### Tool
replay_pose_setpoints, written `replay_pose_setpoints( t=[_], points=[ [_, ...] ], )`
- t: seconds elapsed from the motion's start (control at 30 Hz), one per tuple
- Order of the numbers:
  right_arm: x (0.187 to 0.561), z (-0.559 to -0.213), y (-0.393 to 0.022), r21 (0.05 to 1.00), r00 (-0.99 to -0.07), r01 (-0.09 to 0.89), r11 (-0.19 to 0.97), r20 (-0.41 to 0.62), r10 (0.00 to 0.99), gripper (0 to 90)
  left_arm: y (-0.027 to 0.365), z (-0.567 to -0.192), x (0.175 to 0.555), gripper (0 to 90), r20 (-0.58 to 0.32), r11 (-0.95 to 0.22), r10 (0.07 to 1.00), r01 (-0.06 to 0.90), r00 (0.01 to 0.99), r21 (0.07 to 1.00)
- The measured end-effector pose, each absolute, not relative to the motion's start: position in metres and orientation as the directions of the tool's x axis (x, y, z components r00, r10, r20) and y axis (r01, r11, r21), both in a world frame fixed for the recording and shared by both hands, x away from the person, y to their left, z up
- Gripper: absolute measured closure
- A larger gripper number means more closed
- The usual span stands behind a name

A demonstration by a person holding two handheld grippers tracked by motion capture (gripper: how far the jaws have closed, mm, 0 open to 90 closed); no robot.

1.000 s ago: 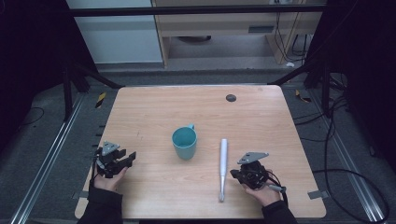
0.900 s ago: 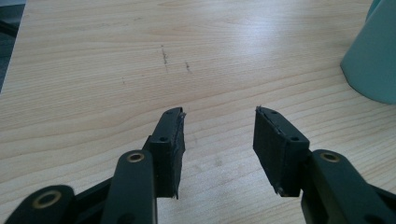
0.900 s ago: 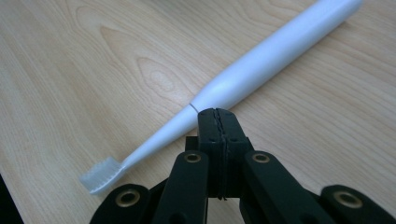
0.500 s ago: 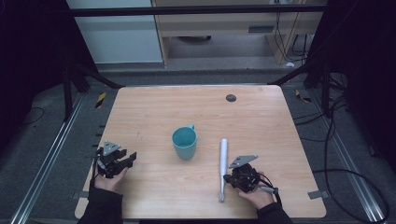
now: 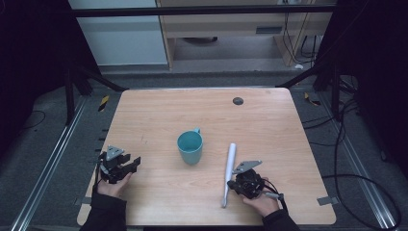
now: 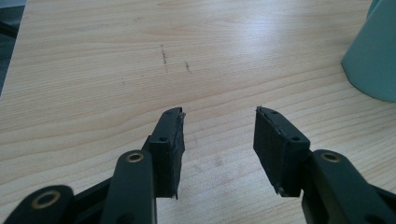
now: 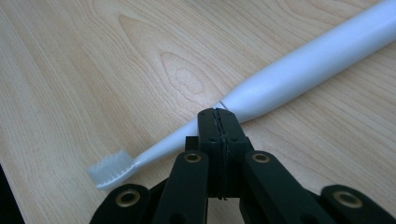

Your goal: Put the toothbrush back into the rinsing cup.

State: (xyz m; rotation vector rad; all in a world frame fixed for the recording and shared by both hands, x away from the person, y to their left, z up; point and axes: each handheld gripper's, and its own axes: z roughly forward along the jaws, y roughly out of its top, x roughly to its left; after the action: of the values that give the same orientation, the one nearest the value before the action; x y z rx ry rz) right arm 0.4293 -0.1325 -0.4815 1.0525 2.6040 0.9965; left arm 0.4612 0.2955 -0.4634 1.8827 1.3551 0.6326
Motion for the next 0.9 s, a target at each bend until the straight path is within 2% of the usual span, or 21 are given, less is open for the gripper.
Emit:
replay_pose_setpoints(
  t=[0.67,0.9],
  points=[
    [0.431,-0.483,-0.121,0.647,-0.747,0.553,0.526,0.105,0.656,90.0,0.296,-0.463,0.461,52.5,-0.019,-0.191,0.943,0.59,0.331,0.784],
    [0.436,-0.472,-0.135,0.687,-0.711,0.559,0.463,0.11,0.695,90.0,0.296,-0.464,0.461,52.5,-0.019,-0.19,0.944,0.591,0.33,0.784]
  ],
)
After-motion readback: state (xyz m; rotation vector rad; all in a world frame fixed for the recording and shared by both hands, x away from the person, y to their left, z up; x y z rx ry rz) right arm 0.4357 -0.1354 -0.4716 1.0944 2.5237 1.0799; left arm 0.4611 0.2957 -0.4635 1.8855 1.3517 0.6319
